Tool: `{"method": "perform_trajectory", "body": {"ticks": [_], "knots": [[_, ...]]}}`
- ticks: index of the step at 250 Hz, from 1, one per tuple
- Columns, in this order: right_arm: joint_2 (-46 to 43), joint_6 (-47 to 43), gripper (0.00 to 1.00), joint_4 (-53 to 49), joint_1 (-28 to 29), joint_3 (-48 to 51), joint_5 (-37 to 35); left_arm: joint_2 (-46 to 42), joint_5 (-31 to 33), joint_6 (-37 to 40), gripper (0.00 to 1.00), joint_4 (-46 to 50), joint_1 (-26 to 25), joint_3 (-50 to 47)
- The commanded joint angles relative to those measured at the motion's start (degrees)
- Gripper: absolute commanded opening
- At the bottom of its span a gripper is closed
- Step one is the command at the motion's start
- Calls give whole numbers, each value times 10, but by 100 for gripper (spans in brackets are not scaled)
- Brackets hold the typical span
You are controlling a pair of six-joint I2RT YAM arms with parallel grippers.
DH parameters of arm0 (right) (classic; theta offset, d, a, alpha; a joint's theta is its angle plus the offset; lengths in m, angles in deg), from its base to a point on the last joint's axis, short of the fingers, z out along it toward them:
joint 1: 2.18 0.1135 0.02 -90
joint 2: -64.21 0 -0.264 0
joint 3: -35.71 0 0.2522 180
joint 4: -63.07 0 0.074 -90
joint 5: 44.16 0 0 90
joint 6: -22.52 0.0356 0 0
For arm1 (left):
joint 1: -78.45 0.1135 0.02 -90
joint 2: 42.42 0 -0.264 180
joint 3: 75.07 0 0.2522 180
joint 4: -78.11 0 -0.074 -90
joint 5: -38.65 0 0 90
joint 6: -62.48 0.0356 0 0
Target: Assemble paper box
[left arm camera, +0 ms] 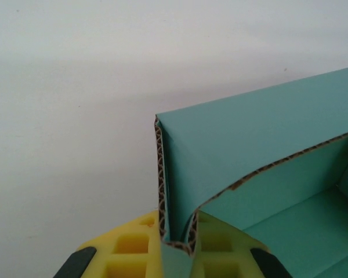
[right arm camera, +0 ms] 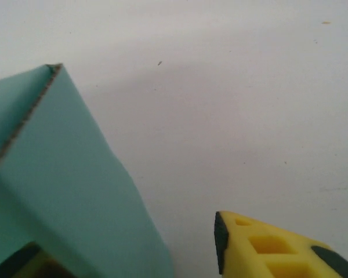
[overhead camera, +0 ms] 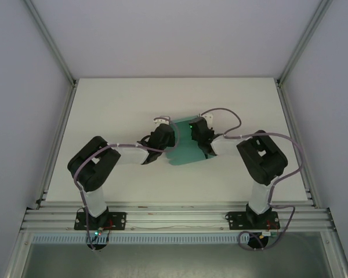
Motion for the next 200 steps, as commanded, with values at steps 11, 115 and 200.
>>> {"method": "perform_trajectory", "body": {"ticks": [11, 115, 200], "knots": [[-37, -69, 58, 22, -26, 16, 65, -15, 22, 21, 0, 52, 5, 0], [-182, -67, 100, 21, -36, 73, 217, -1, 23, 41, 0, 81, 5, 25], [-403, 18, 100, -112, -93, 120, 137, -39, -98, 187, 0, 225, 20, 97]]}}
